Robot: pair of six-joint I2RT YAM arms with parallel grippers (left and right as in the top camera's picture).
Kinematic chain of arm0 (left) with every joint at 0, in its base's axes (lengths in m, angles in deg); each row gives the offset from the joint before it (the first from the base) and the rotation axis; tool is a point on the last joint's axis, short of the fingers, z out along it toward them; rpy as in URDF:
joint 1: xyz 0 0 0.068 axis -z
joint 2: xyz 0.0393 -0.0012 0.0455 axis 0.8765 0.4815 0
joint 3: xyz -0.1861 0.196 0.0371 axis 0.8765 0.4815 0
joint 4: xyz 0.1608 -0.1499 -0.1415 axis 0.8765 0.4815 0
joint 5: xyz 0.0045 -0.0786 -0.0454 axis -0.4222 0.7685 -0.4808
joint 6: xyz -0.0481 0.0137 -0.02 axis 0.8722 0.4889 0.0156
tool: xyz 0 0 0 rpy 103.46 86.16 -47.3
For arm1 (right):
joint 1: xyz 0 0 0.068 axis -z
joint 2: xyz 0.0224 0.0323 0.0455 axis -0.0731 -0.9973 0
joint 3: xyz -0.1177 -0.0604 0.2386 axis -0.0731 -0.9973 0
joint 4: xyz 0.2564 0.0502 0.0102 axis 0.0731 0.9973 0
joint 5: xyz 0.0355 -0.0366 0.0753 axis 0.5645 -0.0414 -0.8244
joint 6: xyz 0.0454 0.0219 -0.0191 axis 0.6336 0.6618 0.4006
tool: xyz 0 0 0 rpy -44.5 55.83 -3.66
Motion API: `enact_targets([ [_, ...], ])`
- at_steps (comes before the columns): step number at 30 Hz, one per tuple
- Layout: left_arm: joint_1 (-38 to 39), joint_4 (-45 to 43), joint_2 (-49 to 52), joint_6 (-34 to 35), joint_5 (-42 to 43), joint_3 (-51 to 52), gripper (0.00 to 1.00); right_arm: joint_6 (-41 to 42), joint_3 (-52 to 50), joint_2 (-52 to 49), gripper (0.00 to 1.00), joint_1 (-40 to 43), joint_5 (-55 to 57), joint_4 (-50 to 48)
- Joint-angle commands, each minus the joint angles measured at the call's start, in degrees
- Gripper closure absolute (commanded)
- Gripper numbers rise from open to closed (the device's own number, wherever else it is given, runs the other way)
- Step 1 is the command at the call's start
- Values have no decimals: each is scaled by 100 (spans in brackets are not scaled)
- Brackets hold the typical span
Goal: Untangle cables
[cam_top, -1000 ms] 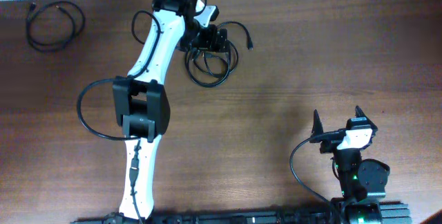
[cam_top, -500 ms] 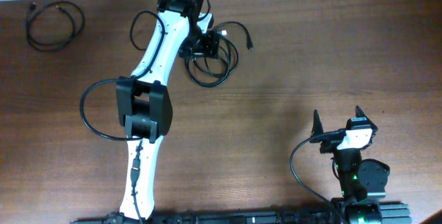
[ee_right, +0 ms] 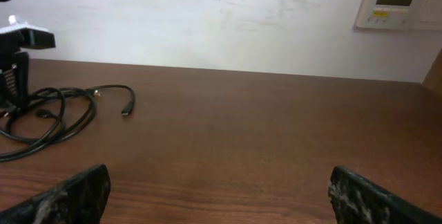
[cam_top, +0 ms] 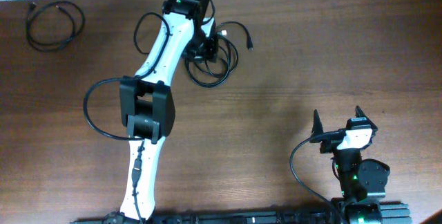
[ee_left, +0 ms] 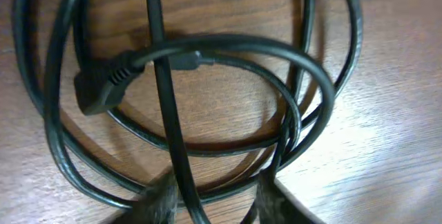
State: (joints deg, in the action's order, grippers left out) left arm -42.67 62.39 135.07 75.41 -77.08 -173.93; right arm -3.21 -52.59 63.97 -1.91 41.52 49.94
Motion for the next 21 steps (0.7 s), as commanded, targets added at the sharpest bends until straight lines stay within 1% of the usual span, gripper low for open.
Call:
enact_targets([
  [1, 20, -20, 98, 72, -17, 68, 83, 2, -31, 26, 2, -39, 48, 28],
  [3, 20, 4, 68, 72, -17, -50, 100, 2, -31, 26, 2, -39, 48, 28],
  [5, 20, 59, 31, 72, -17, -208, 100, 2, -31, 26, 2, -39, 48, 28],
  [8, 20, 299, -98, 70, -20, -791, 100, 2, -31, 26, 2, -39, 48, 28],
  [13, 20, 824, -382, 70, -15, -2396, 100, 2, -31, 26, 2, -39, 48, 28],
  [19, 20, 859, -625, 70, -15, -3899, 100, 2, -31, 26, 2, -39, 48, 28],
  [21, 20, 857, -671, 68, -15, -4251, 100, 2, -31, 26, 2, -39, 48, 28],
])
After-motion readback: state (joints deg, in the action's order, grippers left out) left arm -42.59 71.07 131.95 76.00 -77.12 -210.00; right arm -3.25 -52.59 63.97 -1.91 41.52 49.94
